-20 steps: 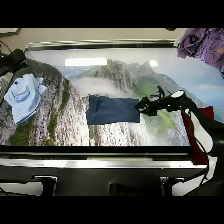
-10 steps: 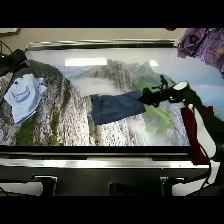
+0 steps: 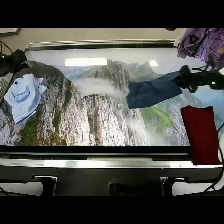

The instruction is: Fold the clothes and pants, and hang the long-sleeved shirts on hangers.

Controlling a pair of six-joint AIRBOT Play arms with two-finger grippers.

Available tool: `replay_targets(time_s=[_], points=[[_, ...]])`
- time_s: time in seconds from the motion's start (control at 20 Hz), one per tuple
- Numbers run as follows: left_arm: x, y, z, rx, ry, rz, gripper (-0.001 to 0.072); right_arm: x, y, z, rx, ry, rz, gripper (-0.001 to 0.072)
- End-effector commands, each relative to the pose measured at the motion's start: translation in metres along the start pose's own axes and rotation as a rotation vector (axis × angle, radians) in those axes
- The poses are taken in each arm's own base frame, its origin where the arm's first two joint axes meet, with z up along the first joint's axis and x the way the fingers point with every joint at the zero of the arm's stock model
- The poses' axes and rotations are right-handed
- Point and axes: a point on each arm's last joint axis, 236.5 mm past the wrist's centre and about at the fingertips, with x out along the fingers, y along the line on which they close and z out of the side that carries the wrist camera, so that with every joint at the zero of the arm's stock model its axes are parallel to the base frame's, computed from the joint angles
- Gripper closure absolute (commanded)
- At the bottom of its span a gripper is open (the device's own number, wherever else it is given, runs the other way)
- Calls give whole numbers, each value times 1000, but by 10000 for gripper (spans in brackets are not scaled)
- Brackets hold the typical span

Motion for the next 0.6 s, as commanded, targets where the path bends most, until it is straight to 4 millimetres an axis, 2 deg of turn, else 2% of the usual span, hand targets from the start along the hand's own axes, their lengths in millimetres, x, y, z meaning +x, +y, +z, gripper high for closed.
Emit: replay_targets(time_s=[0.0, 0.15, 0.3, 0.55], points=[[0, 1, -6, 0, 26, 6, 691, -58, -40, 36, 96, -145, -105, 682], [0, 3, -11, 0, 48, 11, 691, -102, -68, 51, 168, -253, -194, 682], [0, 3, -16, 0, 67, 15, 691, -143, -87, 60, 222, -354, -275, 682], [-1, 5, -22, 0, 92, 20, 691, -181, -105, 59, 277, -446, -394, 682]])
